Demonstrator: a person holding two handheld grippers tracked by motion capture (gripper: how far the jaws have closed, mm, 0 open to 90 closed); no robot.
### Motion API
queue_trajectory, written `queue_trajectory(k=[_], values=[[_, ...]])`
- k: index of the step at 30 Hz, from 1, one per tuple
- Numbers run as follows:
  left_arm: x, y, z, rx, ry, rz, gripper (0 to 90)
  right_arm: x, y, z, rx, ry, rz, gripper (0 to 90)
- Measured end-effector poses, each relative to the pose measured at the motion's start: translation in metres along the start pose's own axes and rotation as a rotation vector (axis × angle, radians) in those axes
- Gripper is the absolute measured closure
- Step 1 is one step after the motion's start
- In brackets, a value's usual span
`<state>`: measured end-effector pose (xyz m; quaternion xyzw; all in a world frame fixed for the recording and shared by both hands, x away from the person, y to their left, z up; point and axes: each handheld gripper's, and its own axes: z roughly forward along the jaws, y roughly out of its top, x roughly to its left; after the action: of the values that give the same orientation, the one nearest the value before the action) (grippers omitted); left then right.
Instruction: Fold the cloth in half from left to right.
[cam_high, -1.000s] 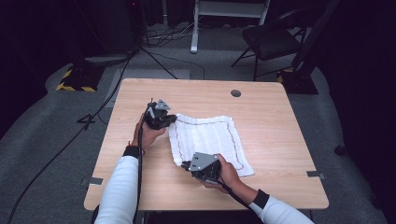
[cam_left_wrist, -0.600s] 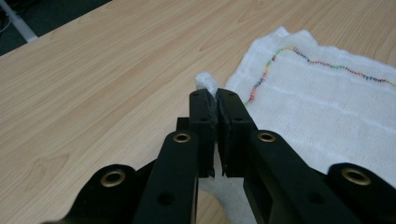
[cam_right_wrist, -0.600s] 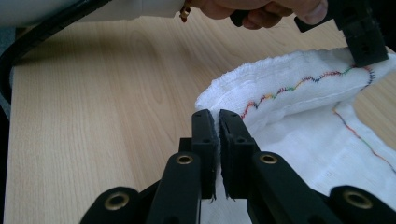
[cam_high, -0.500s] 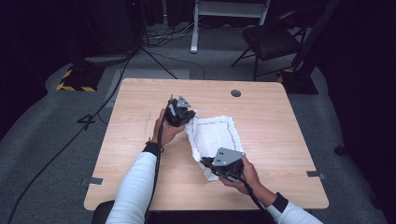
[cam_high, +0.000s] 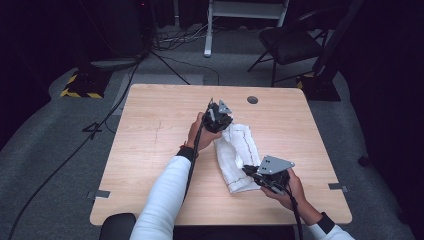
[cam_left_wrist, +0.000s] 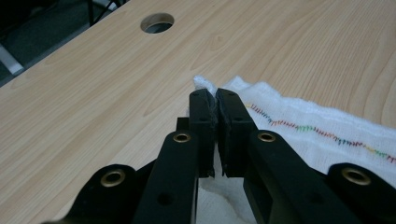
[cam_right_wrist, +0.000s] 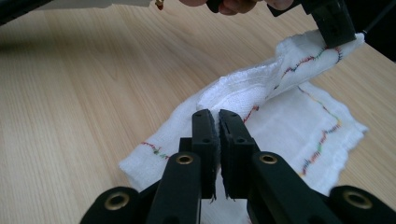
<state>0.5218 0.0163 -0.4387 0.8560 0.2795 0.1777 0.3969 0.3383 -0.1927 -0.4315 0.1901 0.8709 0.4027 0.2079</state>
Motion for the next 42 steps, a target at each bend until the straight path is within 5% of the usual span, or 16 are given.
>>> queue_trajectory(k=[11,18,23,26,30,37,42], values=[[-0.022,0.020,0.032,0.028,0.018,0.036,85.4,-0.022,-0.030,-0.020,0.052,-0.073,0.054,85.7],[-0.031,0.022,0.056,0.049,0.032,0.024,84.5,-0.032,-0.048,-0.023,0.095,-0.100,0.087,85.6],[-0.036,0.024,0.059,0.041,0.030,-0.007,56.6,-0.036,-0.060,-0.020,0.143,-0.105,0.110,75.7],[-0.041,0.025,0.048,0.030,0.022,-0.016,40.5,-0.039,-0.068,-0.023,0.151,-0.103,0.138,61.0],[-0.052,0.018,0.025,0.027,-0.028,0.041,29.5,-0.043,-0.070,-0.029,0.131,-0.119,0.164,54.5],[-0.072,-0.010,-0.014,0.027,-0.112,0.107,24.6,-0.057,-0.072,-0.031,0.129,-0.171,0.172,50.0],[-0.090,-0.030,-0.029,0.055,-0.172,0.140,24.4,-0.062,-0.079,-0.026,0.163,-0.149,0.169,48.7]])
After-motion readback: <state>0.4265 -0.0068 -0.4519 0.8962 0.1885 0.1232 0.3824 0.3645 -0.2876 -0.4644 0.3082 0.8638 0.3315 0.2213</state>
